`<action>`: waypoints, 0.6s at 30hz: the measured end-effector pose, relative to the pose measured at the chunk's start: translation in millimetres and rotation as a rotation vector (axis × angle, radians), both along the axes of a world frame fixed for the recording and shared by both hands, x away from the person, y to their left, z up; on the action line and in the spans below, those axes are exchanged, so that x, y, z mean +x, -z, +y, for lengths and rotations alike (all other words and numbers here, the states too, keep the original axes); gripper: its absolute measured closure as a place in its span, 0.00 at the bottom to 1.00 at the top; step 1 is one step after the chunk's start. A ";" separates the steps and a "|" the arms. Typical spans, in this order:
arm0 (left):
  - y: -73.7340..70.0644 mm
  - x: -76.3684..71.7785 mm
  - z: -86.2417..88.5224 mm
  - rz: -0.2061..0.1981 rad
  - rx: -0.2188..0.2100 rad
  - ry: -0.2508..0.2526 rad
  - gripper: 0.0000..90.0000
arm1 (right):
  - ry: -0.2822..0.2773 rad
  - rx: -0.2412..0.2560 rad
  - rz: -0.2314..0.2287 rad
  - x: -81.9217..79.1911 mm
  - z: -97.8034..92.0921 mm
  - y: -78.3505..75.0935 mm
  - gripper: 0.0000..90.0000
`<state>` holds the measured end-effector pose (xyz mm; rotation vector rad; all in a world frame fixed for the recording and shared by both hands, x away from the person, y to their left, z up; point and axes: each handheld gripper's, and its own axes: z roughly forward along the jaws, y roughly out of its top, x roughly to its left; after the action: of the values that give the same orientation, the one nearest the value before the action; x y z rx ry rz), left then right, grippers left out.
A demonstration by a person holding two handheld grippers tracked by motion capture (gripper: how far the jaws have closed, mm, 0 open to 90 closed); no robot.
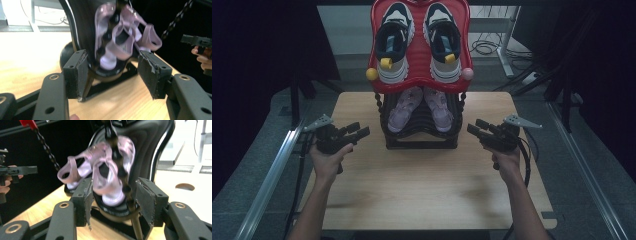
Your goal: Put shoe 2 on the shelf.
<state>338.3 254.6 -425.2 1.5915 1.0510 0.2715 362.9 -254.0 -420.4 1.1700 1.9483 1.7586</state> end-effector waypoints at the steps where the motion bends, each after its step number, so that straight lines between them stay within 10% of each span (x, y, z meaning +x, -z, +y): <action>1: 5.4 -2.0 -0.8 0.007 0.004 0.003 0.46 | -0.001 -0.005 0.005 -1.2 -0.5 4.6 0.53; 18: 67.7 -21.5 -10.5 0.109 0.112 0.014 0.46 | -0.016 -0.115 0.116 -16.2 0.5 77.8 0.53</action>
<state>316.8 244.1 -492.9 1.7294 1.1241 0.2401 346.7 -253.4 -498.2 1.2449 2.0993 1.5956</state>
